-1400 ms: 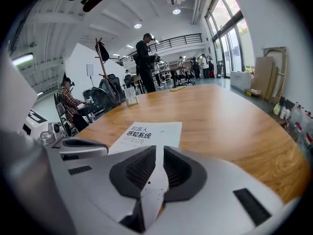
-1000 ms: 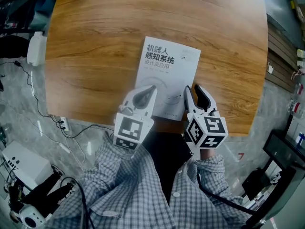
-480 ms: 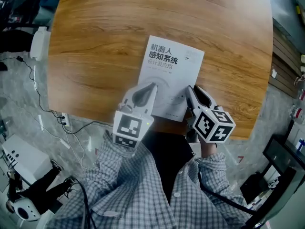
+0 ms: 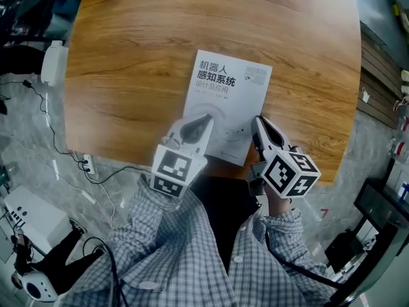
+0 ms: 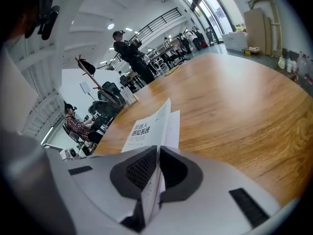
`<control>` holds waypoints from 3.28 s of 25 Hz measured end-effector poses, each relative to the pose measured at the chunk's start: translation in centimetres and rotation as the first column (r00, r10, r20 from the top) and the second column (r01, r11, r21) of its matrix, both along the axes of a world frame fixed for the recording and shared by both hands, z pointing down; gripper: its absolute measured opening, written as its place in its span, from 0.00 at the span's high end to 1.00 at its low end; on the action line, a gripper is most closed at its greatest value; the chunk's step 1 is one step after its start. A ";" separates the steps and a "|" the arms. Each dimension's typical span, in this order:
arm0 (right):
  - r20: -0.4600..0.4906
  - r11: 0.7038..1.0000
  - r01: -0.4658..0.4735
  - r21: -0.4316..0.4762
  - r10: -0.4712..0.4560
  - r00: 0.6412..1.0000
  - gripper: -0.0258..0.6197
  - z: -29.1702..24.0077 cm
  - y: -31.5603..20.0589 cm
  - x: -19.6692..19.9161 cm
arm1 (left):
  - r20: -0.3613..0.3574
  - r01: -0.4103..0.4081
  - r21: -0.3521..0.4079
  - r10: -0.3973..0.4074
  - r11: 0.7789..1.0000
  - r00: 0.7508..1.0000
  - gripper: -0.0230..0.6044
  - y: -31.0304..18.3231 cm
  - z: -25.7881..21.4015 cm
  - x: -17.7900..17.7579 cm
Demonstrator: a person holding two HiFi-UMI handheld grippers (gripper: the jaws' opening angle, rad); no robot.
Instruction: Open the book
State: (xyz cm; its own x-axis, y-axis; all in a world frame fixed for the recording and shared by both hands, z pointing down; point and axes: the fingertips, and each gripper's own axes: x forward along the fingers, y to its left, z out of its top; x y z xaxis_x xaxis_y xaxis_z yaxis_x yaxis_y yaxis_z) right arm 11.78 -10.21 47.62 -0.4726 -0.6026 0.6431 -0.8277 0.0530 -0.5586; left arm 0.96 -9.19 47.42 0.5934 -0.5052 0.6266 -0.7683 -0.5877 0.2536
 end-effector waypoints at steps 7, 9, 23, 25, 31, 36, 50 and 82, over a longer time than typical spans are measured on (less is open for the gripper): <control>0.048 0.998 0.023 0.052 -0.026 0.998 0.91 -3.4 -0.1 -1.4 | -0.038 -0.212 -0.004 0.212 0.977 0.977 0.90 1.8 -3.7 4.9; 0.060 0.998 0.029 0.063 -0.033 0.998 0.91 -4.2 -0.2 -1.8 | -0.035 -0.264 -0.004 0.264 0.964 0.964 0.78 2.2 -5.0 6.3; 0.069 0.991 0.090 0.096 -0.097 0.993 0.92 -6.3 -0.5 -3.5 | 0.115 -0.194 -0.073 0.202 0.978 0.973 0.57 3.0 -5.2 7.6; 0.083 0.991 0.092 0.097 -0.100 0.992 0.92 -6.4 -0.5 -3.5 | 0.066 -0.198 -0.106 0.205 0.975 0.976 0.59 3.2 -5.2 7.8; 0.137 0.988 0.111 0.106 -0.125 0.983 0.92 -7.0 -0.5 -4.2 | -0.067 -0.192 -0.158 0.183 0.969 0.981 0.70 3.1 -6.0 7.2; 0.166 0.977 0.157 0.143 -0.180 0.970 0.92 -8.9 -0.6 -6.3 | -0.186 -0.214 -0.165 0.183 0.963 0.965 0.75 3.2 -8.0 5.1; 0.229 0.929 0.280 0.244 -0.336 0.914 0.92 -13.0 -0.7 -14.8 | -0.403 -0.246 -0.108 0.183 0.963 0.897 0.75 3.1 -12.0 -2.7; 0.307 0.808 0.503 0.307 -0.585 0.751 0.93 -7.3 -1.7 -32.0 | -0.177 0.287 -0.308 -0.351 0.907 0.919 0.75 0.6 -0.9 -22.1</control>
State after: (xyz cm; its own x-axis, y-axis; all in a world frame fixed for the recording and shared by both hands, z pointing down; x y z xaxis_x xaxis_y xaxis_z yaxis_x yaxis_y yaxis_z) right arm -20.20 -11.92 40.35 -0.9329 -0.2594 0.2498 -0.3566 0.5691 -0.7409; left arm -21.09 -8.62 46.57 0.5688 -0.5210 0.6364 -0.8070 -0.2044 0.5540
